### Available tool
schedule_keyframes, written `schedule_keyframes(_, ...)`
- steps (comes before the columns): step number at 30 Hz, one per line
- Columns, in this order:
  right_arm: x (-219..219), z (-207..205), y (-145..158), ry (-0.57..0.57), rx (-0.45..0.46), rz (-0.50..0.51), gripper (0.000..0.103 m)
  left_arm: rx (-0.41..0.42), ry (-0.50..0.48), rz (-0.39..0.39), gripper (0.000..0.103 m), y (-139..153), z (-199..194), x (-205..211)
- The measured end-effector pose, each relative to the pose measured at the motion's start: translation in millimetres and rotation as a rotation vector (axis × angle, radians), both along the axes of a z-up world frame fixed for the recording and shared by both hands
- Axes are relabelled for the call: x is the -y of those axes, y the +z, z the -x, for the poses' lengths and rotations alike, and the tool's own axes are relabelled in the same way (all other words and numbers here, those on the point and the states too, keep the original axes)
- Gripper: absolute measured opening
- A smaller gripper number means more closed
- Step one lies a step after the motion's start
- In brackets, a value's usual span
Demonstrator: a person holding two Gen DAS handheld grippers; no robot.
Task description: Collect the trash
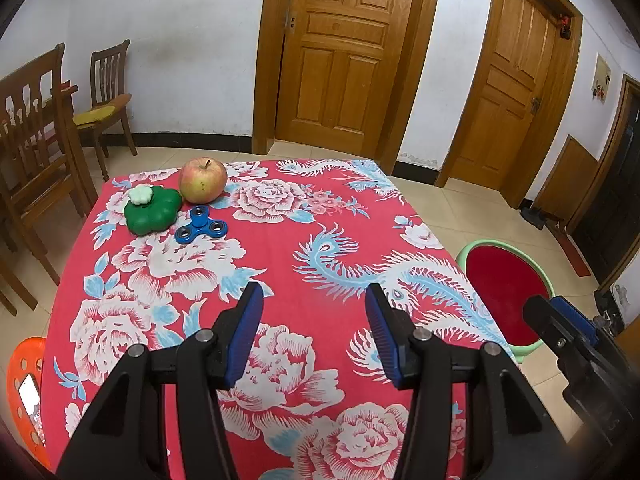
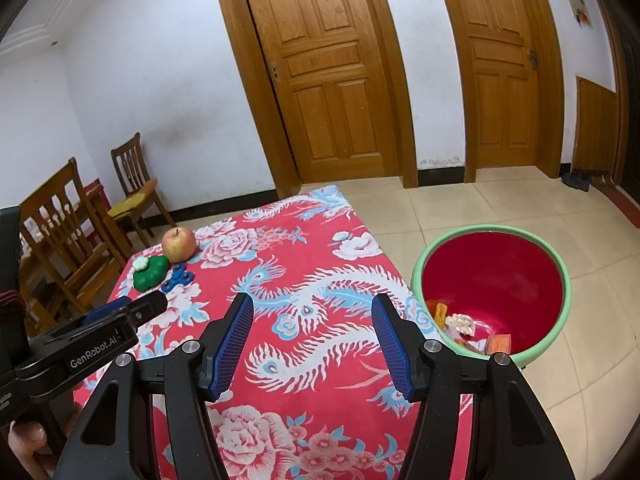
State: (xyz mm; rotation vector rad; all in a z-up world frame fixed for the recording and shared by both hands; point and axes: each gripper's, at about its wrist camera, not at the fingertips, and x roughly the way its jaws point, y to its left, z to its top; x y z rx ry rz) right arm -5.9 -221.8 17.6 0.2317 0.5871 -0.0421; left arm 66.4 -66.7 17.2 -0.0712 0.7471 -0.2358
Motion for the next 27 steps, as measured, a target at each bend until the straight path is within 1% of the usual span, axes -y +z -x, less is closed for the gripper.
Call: schedule_keyframes(27,1.6,1.3,-0.7,-0.004,-0.003,-0.004,0.063,-0.006,0.001,0.000,0.053,-1.8,0.0,0.7)
